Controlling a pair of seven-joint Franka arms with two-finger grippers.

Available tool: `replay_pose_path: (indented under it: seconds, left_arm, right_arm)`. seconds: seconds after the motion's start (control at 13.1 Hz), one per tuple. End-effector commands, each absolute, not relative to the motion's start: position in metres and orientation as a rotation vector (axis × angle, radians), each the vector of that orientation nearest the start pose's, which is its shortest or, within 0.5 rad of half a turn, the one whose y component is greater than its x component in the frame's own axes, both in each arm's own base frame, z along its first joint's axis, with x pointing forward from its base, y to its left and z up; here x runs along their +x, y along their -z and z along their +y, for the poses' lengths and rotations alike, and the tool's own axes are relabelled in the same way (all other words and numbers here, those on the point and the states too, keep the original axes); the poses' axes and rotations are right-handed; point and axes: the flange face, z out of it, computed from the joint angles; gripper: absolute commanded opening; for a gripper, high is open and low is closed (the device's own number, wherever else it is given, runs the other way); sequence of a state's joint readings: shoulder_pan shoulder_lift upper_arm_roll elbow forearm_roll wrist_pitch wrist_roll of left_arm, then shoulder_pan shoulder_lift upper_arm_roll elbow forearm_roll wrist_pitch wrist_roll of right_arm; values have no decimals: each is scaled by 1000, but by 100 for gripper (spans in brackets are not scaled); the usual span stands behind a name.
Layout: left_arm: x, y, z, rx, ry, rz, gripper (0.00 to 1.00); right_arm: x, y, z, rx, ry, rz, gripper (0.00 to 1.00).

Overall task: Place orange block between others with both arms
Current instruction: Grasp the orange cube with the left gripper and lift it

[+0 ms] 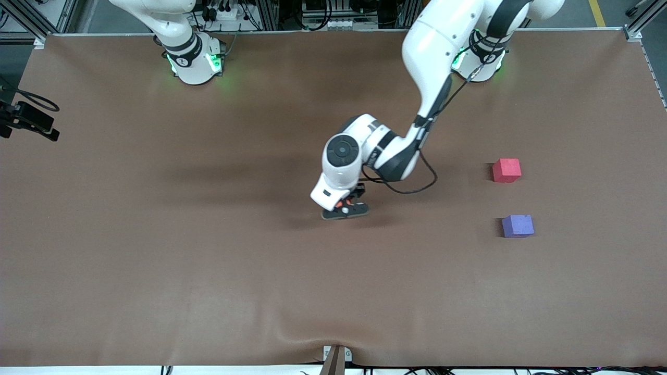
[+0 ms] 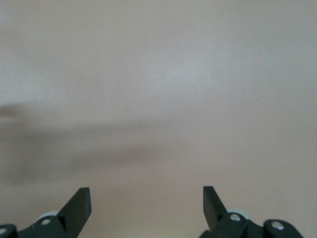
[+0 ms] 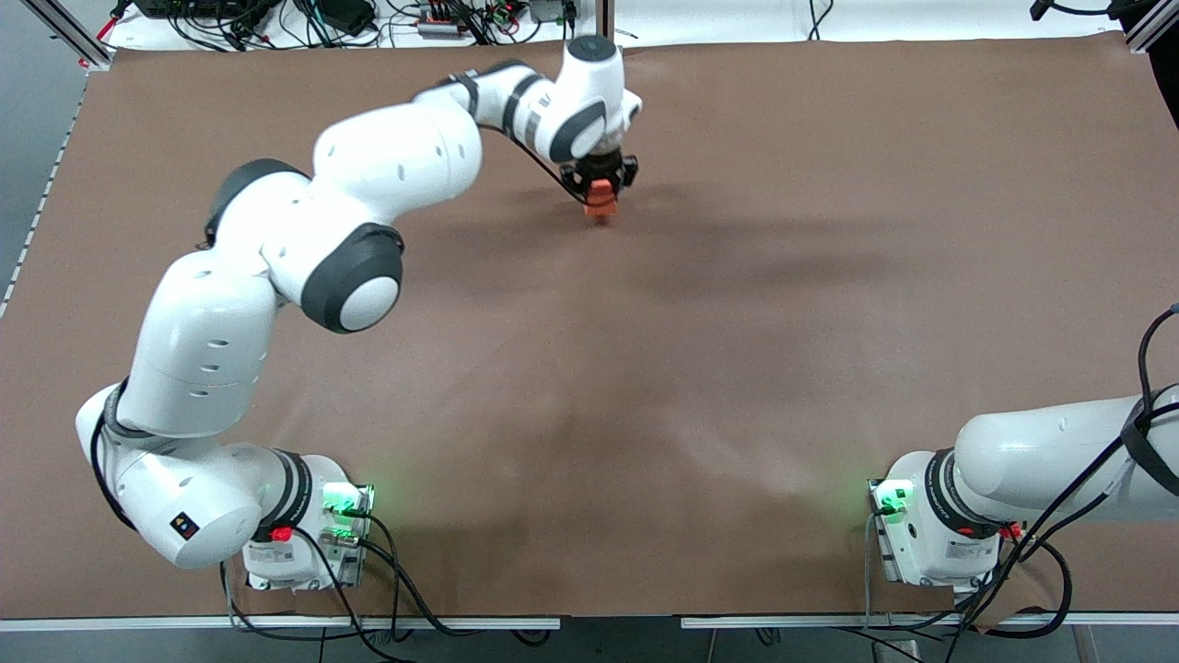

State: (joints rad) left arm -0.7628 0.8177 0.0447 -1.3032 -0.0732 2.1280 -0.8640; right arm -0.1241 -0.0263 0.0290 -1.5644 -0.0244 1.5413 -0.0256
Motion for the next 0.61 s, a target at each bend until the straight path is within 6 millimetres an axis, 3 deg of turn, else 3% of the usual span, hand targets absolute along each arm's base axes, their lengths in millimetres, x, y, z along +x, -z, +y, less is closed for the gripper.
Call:
replay_pose_path:
  seconds: [0.0, 0.31, 0.53]
  left_arm:
    - [579, -305, -447, -3138, -17, -359, 12]
    - [596, -340, -358, -3132, -24, -338, 18]
    - [590, -341, -284, -3141, -22, -316, 19]
  right_arm:
    - [537, -644, -54, -3179, 1, 95, 100]
    - [543, -644, -54, -3176, 45, 108, 100]
    - [549, -640, -54, -3176, 62, 105, 100]
